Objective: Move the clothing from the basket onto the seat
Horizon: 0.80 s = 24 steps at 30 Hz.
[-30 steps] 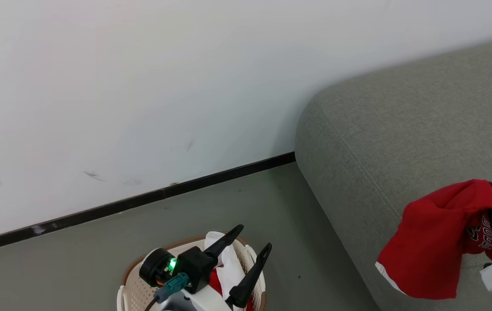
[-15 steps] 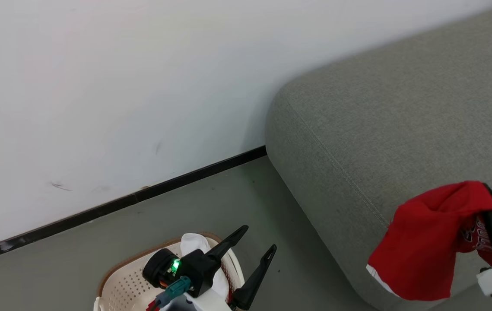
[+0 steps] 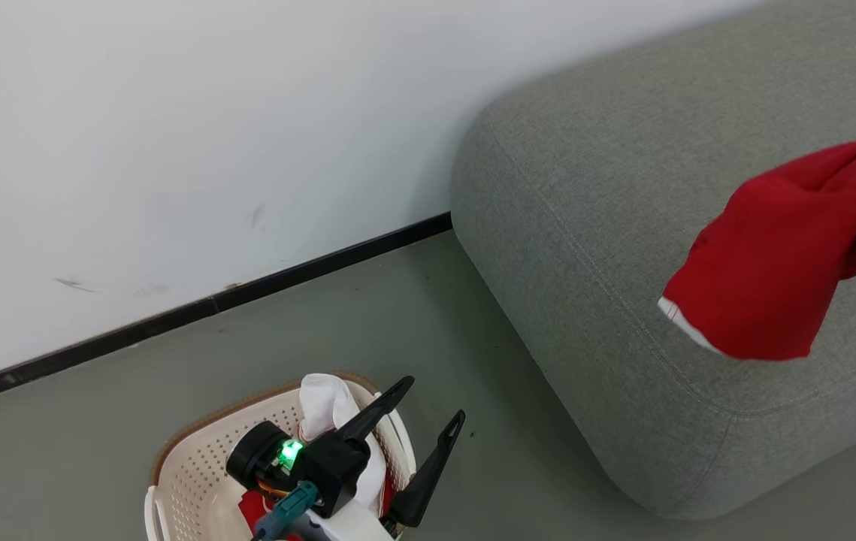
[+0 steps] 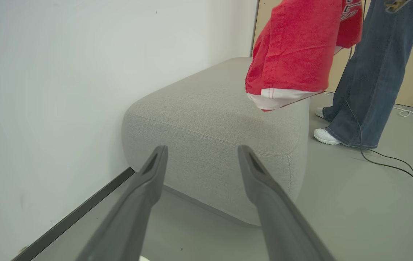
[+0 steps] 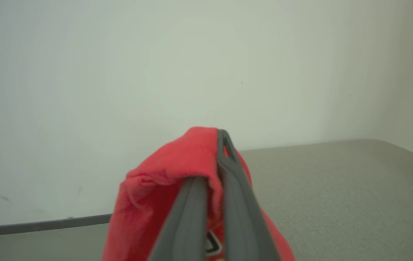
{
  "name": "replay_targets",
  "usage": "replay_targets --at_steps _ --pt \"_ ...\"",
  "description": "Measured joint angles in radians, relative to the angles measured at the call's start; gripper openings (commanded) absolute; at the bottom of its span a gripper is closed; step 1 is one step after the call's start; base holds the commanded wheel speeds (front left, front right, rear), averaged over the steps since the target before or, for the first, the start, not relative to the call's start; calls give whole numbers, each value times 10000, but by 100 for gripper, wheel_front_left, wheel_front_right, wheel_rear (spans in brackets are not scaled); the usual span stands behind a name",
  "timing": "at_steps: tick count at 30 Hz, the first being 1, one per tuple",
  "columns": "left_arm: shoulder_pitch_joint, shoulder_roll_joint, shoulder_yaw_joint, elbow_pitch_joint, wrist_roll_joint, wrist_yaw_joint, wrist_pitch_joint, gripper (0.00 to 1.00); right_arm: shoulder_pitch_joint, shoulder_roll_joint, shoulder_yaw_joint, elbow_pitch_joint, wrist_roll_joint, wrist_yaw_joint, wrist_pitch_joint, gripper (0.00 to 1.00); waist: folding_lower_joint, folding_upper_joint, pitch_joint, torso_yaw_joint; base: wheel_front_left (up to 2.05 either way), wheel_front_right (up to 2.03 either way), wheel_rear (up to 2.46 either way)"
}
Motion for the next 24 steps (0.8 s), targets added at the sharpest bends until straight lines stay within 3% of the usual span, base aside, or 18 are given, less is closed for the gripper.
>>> replay_targets --at_steps 13,24 --pt "-250 523 407 -1035 341 351 146 100 -2865 -203 -1310 1716 832 0 813 0 0 0 904 439 0 0 0" --pt "-459 1005 523 -1898 773 500 477 100 -3311 -1287 -1701 3335 40 0 949 0 0 0 1646 964 0 0 0"
